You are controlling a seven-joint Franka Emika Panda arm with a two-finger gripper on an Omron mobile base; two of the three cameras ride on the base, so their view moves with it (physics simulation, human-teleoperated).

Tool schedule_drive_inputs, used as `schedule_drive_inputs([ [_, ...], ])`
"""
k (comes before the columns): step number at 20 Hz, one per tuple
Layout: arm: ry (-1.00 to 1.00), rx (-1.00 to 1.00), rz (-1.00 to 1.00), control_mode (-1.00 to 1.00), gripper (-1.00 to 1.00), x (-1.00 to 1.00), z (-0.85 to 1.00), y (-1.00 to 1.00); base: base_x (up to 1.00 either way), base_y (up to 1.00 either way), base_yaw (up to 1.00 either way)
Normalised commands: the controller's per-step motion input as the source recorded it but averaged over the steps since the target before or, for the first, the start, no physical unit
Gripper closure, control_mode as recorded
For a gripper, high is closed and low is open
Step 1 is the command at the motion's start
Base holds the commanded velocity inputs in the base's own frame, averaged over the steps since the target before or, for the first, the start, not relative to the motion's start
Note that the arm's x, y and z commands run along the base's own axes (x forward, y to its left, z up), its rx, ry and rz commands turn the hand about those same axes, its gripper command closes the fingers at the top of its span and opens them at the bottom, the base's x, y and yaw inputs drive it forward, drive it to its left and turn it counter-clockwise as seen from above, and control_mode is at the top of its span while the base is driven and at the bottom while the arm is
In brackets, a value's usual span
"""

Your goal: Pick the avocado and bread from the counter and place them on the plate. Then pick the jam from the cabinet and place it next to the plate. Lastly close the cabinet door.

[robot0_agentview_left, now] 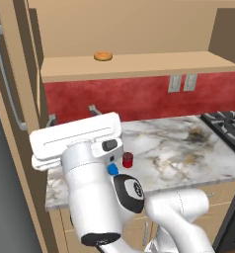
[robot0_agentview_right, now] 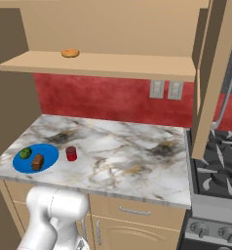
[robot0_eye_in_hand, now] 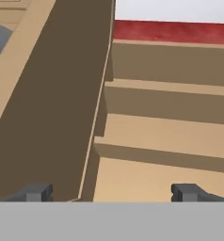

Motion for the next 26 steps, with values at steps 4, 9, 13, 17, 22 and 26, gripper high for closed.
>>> schedule_drive_inputs([
  [4,-0.02,0.0,0.0,-1.0,-1.0,0.03,0.0,0.31,0.0,0.0,0.0],
  [9,-0.01,0.0,0.0,-1.0,-1.0,-0.14,0.0,0.49,0.0,0.0,0.0],
  [13,-0.13,0.0,0.0,-1.0,-1.0,-0.55,0.15,0.46,0.0,0.0,0.0],
  [17,-0.19,0.0,-0.01,-1.0,-1.0,-0.95,0.44,0.05,0.0,0.0,0.0],
  [22,-0.13,0.0,-0.03,-1.0,-1.0,-0.96,0.43,0.0,0.0,0.0,0.0],
  [26,-0.07,0.0,0.0,-1.0,-1.0,-0.33,0.06,0.07,0.0,0.0,0.0],
])
